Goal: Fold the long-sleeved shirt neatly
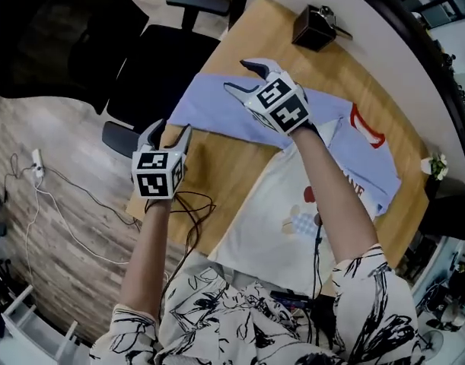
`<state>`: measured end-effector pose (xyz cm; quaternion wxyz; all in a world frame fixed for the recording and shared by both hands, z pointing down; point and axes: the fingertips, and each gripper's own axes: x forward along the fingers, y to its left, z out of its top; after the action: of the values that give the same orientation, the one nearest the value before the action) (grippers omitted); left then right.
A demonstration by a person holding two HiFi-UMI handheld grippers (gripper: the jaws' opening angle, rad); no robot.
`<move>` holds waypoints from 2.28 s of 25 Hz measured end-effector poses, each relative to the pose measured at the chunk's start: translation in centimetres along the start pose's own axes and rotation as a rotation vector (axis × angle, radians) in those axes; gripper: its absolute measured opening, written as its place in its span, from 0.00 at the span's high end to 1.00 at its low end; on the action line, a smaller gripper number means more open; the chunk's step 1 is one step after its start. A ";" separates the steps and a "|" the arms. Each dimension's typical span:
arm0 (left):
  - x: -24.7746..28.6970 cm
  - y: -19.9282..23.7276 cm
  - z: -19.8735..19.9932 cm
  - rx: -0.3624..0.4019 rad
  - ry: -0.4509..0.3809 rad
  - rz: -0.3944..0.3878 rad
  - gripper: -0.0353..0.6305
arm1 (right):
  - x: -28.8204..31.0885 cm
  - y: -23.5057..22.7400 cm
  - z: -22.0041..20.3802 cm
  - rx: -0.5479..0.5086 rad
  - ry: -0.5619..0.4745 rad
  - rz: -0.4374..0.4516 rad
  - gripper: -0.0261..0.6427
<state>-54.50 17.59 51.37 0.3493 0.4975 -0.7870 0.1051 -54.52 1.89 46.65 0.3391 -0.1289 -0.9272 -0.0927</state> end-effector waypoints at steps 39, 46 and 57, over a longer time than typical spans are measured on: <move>-6.9 -24.8 18.3 0.264 -0.351 -0.324 0.92 | -19.6 -6.2 3.2 0.186 -0.202 -0.095 0.92; -7.0 -37.8 17.6 0.434 -0.325 -0.417 0.92 | -30.9 -8.5 -3.8 0.222 -0.224 -0.211 0.92; 2.6 -49.4 3.8 0.624 -0.057 -0.472 0.92 | -33.1 -8.2 -25.9 0.380 -0.060 -0.349 0.92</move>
<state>-14.58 -10.03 41.29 0.1739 0.7497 -0.5906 0.2426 -16.89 -18.47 43.86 0.3085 0.0964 -0.9458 0.0300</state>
